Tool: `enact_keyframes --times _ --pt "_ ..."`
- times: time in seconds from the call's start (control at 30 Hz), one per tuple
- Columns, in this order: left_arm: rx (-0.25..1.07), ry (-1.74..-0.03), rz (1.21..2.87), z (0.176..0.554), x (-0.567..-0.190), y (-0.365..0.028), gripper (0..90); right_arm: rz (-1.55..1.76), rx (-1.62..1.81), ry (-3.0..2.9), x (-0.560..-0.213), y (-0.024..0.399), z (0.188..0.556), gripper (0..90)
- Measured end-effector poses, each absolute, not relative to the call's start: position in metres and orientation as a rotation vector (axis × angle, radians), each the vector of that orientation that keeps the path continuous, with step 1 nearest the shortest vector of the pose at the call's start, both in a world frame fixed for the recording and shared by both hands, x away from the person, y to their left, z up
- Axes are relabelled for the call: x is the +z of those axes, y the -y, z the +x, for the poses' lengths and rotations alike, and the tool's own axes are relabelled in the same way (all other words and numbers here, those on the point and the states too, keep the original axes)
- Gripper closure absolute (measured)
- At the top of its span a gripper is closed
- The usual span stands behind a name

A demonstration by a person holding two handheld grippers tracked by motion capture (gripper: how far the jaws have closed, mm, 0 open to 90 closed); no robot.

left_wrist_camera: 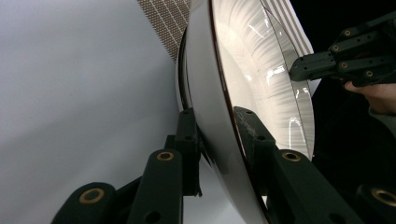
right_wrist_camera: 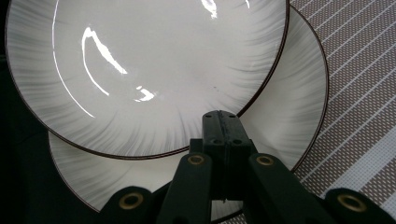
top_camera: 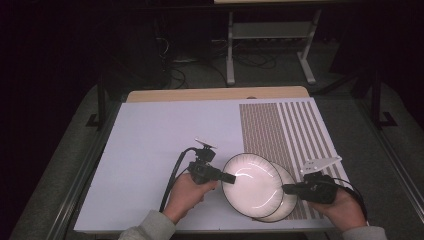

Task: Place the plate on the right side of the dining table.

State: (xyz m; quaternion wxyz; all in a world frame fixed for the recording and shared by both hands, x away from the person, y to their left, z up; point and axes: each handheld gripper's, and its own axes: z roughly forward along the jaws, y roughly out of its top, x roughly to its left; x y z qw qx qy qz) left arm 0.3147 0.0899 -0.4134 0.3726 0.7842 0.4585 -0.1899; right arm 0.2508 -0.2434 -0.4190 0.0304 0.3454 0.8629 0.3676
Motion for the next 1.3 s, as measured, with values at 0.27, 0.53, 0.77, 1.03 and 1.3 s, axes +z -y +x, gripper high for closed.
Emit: enact_keyframes --times 0.27,0.53,0.77,1.03,1.3 --pt "-0.558 -1.255 1.874 0.318 -0.420 -0.097 79.1 1.156 1.201 -2.585 -0.415 0.249 0.251 87.1" --pt "-0.580 -1.289 1.809 0.317 -0.421 -0.099 80.4 1.433 1.389 -2.385 -0.411 0.254 0.250 67.2" --pt "-0.659 -1.330 1.715 0.318 -0.431 -0.104 80.6 1.534 1.366 -2.286 -0.412 0.237 0.246 54.6" --pt "-0.660 -1.311 1.630 0.315 -0.422 -0.105 80.6 1.618 1.440 -2.208 -0.414 0.230 0.245 56.5" --pt "-0.631 -1.327 1.603 0.313 -0.421 -0.105 80.5 1.793 1.505 -2.125 -0.411 0.226 0.247 71.6"
